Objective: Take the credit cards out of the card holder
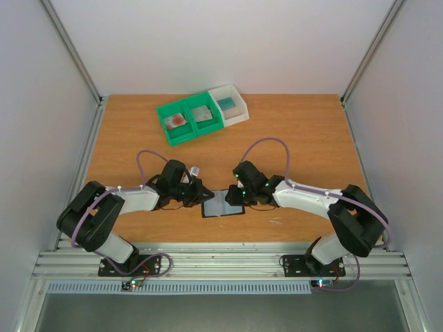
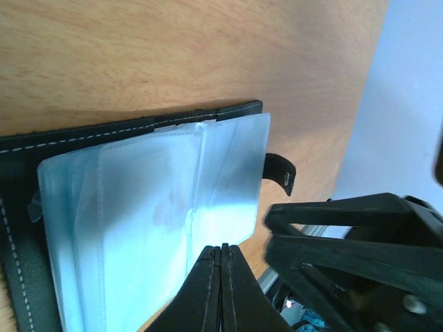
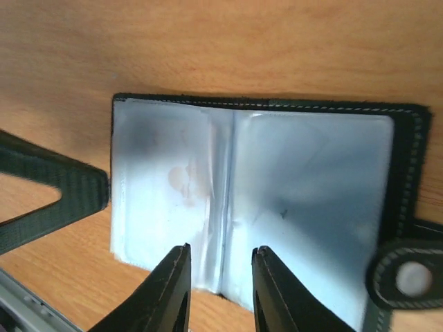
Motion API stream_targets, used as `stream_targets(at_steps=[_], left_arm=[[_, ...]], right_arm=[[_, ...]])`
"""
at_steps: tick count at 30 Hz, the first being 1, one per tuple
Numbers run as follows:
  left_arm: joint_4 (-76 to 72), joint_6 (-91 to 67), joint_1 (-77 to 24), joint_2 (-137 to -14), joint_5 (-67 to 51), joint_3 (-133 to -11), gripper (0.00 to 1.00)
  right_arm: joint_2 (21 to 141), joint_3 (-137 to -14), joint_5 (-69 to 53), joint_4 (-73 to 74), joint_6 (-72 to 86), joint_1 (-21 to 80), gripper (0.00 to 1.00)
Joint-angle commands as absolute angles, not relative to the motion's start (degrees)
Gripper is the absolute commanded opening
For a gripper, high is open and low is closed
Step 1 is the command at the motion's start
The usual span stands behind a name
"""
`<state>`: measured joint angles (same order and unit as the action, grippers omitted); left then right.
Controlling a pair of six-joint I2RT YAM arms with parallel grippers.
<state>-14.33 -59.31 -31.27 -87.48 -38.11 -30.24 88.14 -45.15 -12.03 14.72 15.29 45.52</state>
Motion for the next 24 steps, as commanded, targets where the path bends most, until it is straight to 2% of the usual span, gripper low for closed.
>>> stream_targets(at_steps=[1,9,15,24], left_arm=[[-12.4,-57.2,-31.6,-87.4,-37.3,-32.0,0.01],[-3.0,-53.2,-31.6,-83.9,-32.6,-33.4,0.32],[-1.4,-51.9,-31.6,-84.4,-32.4,-33.5,0.42],[-2.7,-52.4,-31.5,-84.2,-33.7,-32.9,0.45]], right_arm=[[83.5,-44.2,-6.9,20.2,12.6,44.4,0.30],[86.2,-44.2,-7.5,19.3,11.6,41.9,0.32],[90.5,-43.9,-12.0,15.0,12.3,41.7,0.27],[91.2,-42.8,-14.1,14.4,13.0,42.3,0.24]])
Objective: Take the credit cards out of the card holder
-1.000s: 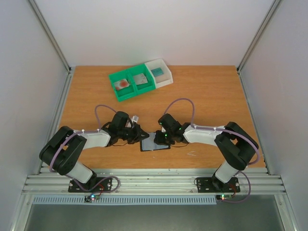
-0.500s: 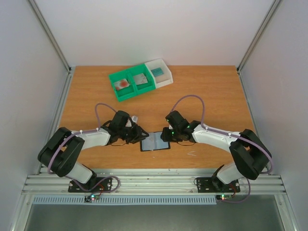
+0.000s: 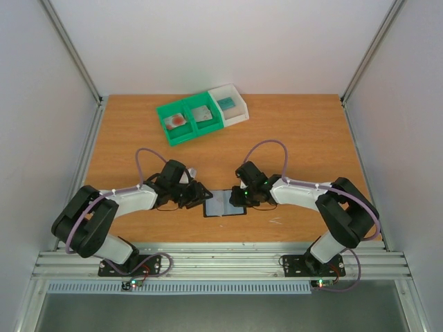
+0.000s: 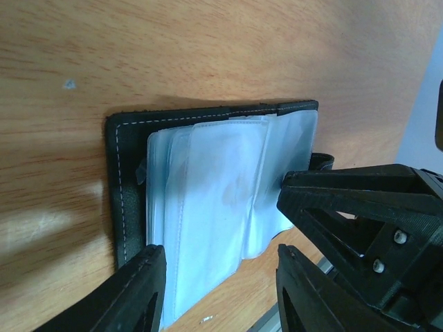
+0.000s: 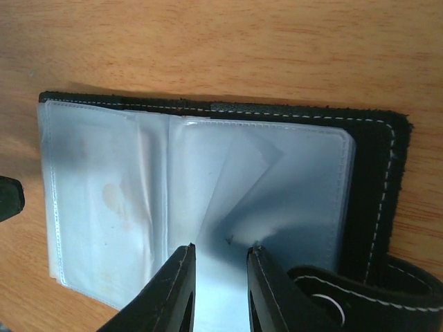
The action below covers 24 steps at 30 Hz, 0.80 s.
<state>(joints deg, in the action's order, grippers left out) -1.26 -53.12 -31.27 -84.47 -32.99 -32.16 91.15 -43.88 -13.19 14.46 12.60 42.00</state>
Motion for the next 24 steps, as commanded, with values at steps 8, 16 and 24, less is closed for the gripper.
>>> stream_targets(at_steps=[8,16,24], left_arm=[[-6.2,-54.5,-30.9,-84.7,-35.3,-30.9,0.45],[-10.5,-57.2,-30.1,-84.4,-36.7,-28.4,0.45],[-13.1,-58.2,-29.9,-84.9,-36.8,-27.0,0.46]], right_arm=[[88.8,-45.9,-14.2,17.0,13.2,44.0,0.24],[92.5,-49.4,-14.4,16.4,14.2,46.3,0.25],[96.7,-51.6,-12.8,17.6,13.9,46.3,0.25]])
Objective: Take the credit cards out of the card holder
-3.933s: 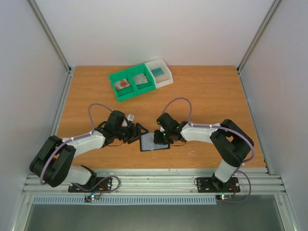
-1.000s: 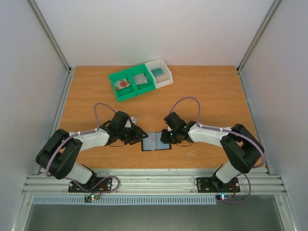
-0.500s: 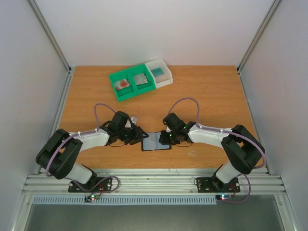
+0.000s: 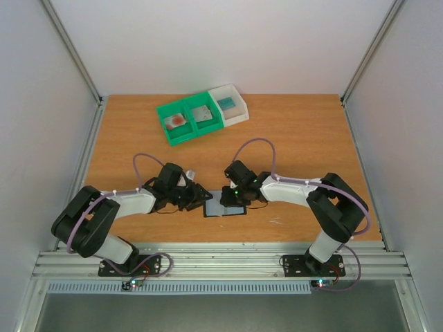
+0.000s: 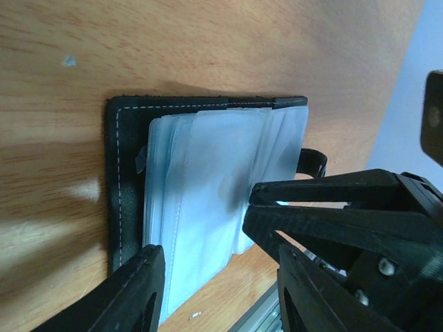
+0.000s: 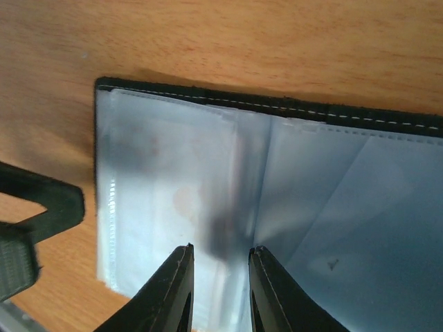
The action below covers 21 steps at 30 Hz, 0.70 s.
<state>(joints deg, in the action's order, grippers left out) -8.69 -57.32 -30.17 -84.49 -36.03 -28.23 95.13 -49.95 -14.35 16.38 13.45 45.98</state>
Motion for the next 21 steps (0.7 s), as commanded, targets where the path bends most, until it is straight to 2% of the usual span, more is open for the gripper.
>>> stream_targets(at_steps=[1,5,10,15,21], left_arm=[[-13.3,-58.4,-29.9,-84.8,-36.7,-26.9,0.46],[-14.2,-59.1,-29.9,-84.6,-37.1,-27.0,0.46],[-15.6,-60.0,-30.0,-83.6,-37.5,-26.4,0.47],[-16.4,-60.3,-30.0,-84.0,-38.6,-27.2,0.57],[-18.4,-60.1,-30.0,-85.7,-39.9,-28.2,0.61]], right_arm=[[97.0,-51.7,-12.5,17.8,14.0,46.3,0.25],[99.1,-52.1,-12.9,18.0,13.7,46.3,0.24],[98.8,-50.6,-9.9,18.4,14.1,46.3,0.12],[98.6,-47.7,-10.6,14.7,15.5,46.2,0.05],[98.2,-44.8,-12.3,9.5,17.2,46.1,0.01]])
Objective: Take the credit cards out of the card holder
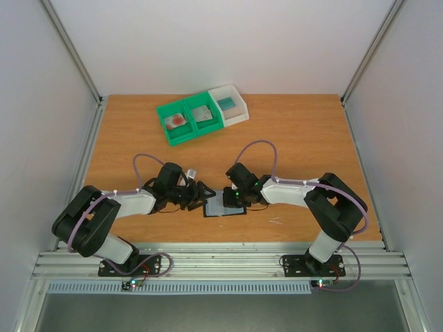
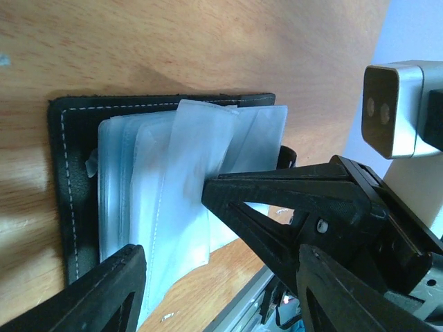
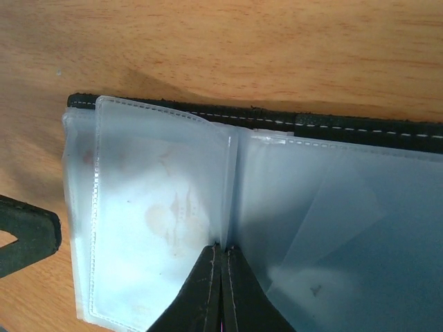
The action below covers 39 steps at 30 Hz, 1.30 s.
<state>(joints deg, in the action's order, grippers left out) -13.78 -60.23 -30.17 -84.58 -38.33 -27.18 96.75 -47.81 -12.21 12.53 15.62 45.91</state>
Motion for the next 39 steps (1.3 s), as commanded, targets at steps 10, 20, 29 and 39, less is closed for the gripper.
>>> stream_targets(at_steps=[10,20,29,39], left_arm=[[-18.0,-59.2,-30.2,-84.7,-39.2,-28.9,0.63],[-17.1,-55.7,-30.3,-90.4,-37.9,-31.7,0.63],[-21.8,-57.1,-31.1,-94.6,-38.7,-31.2,0.63],[-34.6,-66.0,-32.5,-97.2,-42.9,-29.2,0.62]], right_arm=[[98.0,-42.7,-15.9,6.1,18.5,44.8,0.01],[99.1,-42.1,-17.3,4.3,18.6,43.8,0.01],[99.2,-41.3,-18.0,2.4,19.1,43.6,0.01],[97.4,-40.0,-18.6,0.3,19.7,43.6,0.04]])
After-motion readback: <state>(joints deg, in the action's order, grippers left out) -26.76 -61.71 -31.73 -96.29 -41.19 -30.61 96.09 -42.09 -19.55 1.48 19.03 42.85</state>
